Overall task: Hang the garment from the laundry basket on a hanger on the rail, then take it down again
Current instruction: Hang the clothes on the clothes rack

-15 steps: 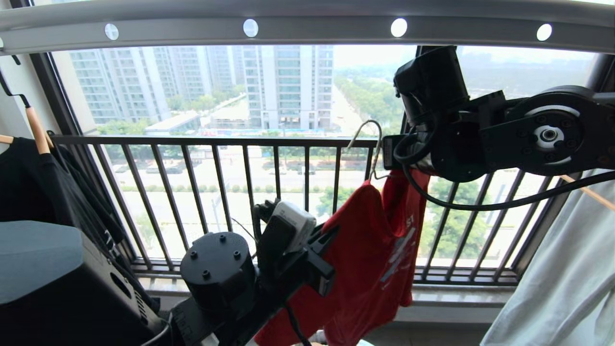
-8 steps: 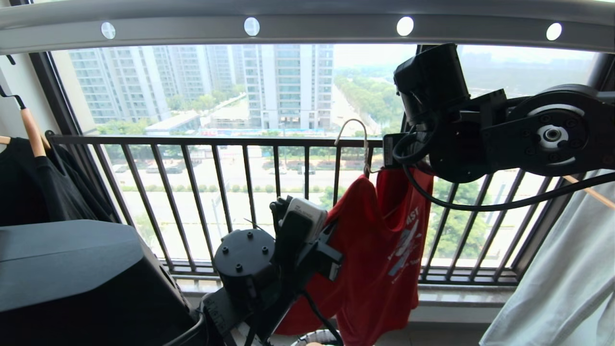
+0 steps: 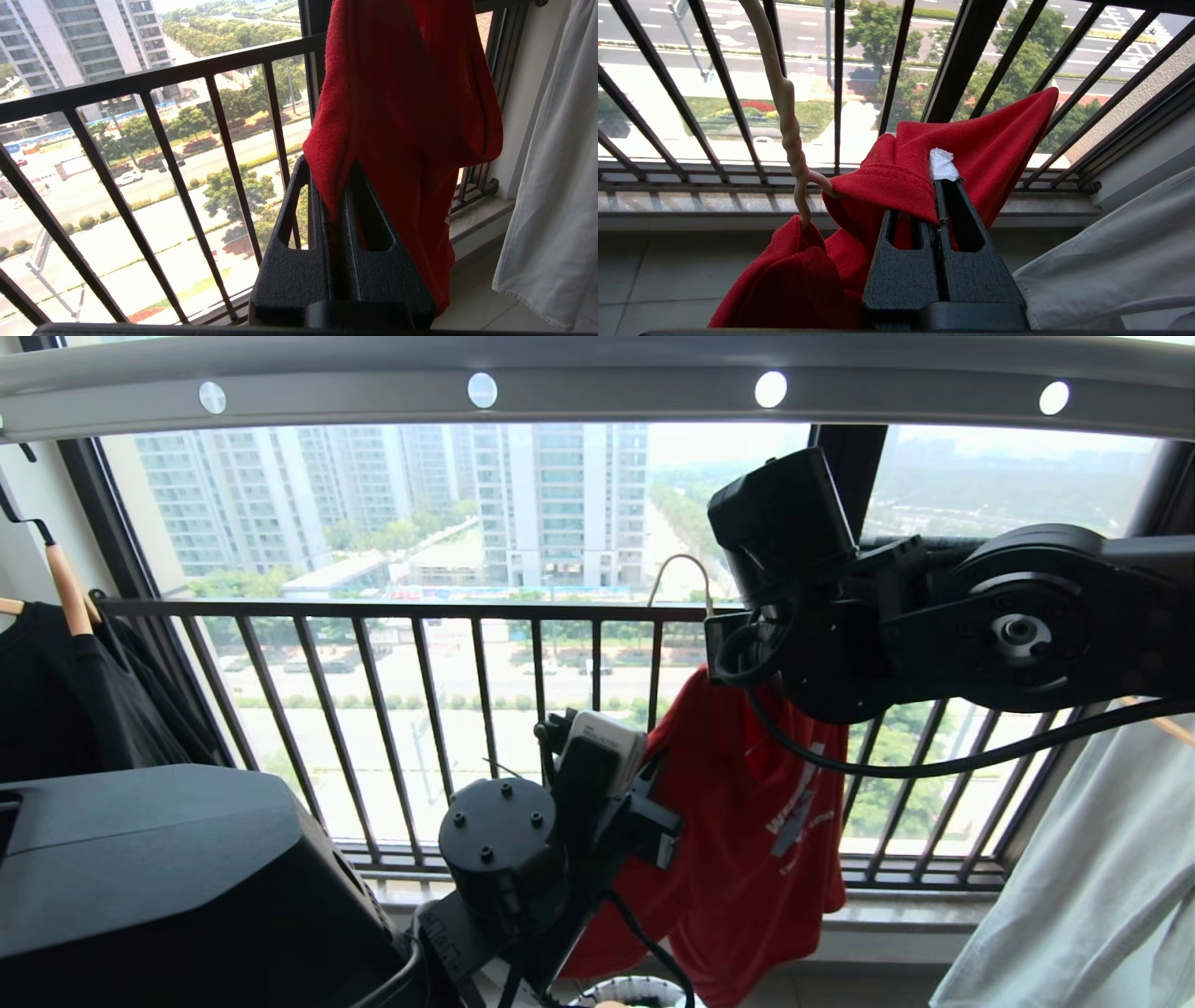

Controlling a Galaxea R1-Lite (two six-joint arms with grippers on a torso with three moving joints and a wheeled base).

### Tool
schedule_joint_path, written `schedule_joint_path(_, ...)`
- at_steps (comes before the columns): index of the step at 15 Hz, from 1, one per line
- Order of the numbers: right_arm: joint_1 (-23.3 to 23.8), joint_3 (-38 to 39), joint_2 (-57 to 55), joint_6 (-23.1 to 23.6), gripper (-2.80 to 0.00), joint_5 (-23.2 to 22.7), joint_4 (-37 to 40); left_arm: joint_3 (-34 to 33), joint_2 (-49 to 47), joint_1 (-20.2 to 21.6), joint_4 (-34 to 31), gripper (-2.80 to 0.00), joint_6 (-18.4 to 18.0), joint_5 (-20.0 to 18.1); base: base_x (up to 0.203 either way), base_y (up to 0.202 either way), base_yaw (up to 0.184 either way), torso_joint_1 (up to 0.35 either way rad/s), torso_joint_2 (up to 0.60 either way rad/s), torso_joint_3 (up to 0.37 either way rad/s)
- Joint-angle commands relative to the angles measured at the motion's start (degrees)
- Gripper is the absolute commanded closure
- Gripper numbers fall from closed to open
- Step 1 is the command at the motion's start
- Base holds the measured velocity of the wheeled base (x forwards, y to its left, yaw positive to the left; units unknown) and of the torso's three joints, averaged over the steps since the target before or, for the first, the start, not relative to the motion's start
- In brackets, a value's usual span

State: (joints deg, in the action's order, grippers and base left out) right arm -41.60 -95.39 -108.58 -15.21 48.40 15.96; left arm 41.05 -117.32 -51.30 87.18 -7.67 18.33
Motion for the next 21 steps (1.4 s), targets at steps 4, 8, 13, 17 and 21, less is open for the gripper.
schedule_joint_path(4, -0.8, -0.1, 0.1, -0.1, -2.80, 0.7, 0.6, 0.7, 0.0, -0.1, 0.5, 0.00, 0.1, 0.3, 0.000, 0.000, 0.000, 0.000, 0.00, 0.000)
schedule_joint_path(8, -0.8, 0.1, 0.8, -0.1, -2.80, 0.7, 0.7, 1.5, 0.0, 0.0, 0.5, 0.00, 0.8, 0.6, 0.000, 0.000, 0.000, 0.000, 0.00, 0.000)
schedule_joint_path(13, -1.0, 5.4, 6.4, -0.2, -2.80, 0.7, 0.4, 2.1, 0.8, 0.8, 0.5, 0.00, 2.0, 0.8, 0.000, 0.000, 0.000, 0.000, 0.00, 0.000)
schedule_joint_path(17, 0.6, 11.7, 12.6, -0.1, 0.00, 0.3, 0.4, 2.3, 1.1, 1.1, 0.5, 0.00, 2.0, 0.8, 0.000, 0.000, 0.000, 0.000, 0.00, 0.000)
schedule_joint_path(21, 7.0, 16.6, 16.4, 0.2, 0.00, -9.2, 0.4, 2.3, 1.8, 1.1, 0.5, 0.00, 2.5, 0.8, 0.000, 0.000, 0.000, 0.000, 0.00, 0.000)
